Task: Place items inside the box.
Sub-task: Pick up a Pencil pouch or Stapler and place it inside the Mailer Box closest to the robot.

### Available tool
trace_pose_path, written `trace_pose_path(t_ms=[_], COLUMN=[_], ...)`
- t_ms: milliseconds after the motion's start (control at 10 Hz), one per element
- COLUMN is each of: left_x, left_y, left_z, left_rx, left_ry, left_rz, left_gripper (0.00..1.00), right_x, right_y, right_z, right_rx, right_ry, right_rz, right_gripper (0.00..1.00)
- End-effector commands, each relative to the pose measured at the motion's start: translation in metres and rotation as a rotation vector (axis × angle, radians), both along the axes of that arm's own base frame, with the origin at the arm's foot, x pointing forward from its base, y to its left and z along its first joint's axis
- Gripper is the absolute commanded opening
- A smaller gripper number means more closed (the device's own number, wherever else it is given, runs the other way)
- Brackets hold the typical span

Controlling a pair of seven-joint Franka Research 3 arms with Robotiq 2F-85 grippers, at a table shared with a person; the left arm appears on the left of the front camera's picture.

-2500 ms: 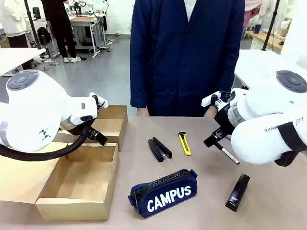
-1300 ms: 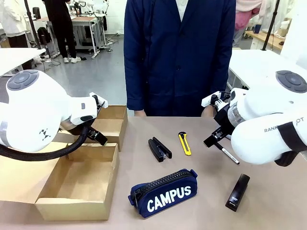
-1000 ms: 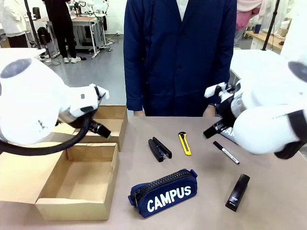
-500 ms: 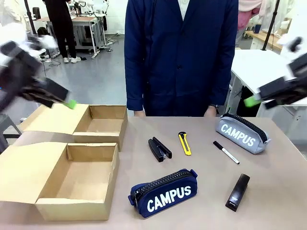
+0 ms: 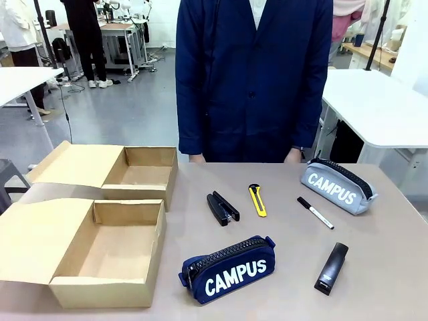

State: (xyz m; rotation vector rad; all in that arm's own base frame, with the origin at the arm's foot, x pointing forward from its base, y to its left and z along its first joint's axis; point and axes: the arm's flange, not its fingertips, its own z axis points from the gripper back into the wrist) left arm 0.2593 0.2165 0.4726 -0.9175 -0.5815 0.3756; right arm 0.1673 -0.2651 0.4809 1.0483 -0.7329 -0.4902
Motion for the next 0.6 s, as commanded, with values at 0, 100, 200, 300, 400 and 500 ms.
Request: trace_pose_path(t_ms=[0, 100, 200, 300, 400, 500], left_x=[0.007, 0.007, -0.005, -0.005, -0.005, -0.005], left_y=[-0.007, -0.007, 0.022, 0.022, 0.022, 0.022], left_z=[-0.028, -0.045, -0.019, -0.019, -0.019, -0.019], left_rx=[-0.197, -0.207, -0.107, -0.107, -0.107, -0.107], left_ry=[-0.027, -0.003, 0.025, 0.025, 0.025, 0.025], left_rz=[0.174, 0.236, 0.103, 0.103, 0.103, 0.103], left_gripper=[1.00, 1.00, 1.00, 1.00, 1.00, 1.00], right_x=[-0.001, -0.004, -0.017, -0.017, -0.017, -0.017], right_y=[0.032, 0.027, -0.026, -0.026, -0.026, -0.026], right_z=[-0.072, -0.085, -0.029, -0.029, -0.029, -0.029], right_rx=[0.150, 0.134, 0.091, 0.091, 0.091, 0.091], right_ry=[-0.028, 0.014, 0.024, 0.024, 0.024, 0.024], right_rz=[-0.123, -0.258, -0.096, -0.096, -0.096, -0.096], right_gripper=[1.00, 1.00, 1.00, 1.00, 1.00, 1.00])
